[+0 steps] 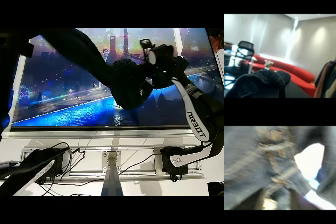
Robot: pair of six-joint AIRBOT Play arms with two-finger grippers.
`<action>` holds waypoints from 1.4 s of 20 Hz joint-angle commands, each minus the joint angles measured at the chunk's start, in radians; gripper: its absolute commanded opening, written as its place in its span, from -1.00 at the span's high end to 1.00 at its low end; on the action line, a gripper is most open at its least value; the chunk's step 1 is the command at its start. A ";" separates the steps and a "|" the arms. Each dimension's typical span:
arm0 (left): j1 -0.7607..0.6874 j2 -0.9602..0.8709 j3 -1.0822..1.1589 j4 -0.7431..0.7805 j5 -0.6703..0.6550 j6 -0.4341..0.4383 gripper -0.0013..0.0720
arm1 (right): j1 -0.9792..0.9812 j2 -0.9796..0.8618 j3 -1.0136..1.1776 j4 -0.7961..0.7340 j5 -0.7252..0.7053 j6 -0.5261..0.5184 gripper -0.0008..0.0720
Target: Fold the clothes and pants, and hang the long-sleeved shirts on hangers.
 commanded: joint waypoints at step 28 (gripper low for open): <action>1.206 -0.528 -0.274 0.260 -1.003 -0.076 0.89 | -0.439 0.163 -0.578 0.762 -0.449 -0.250 -0.53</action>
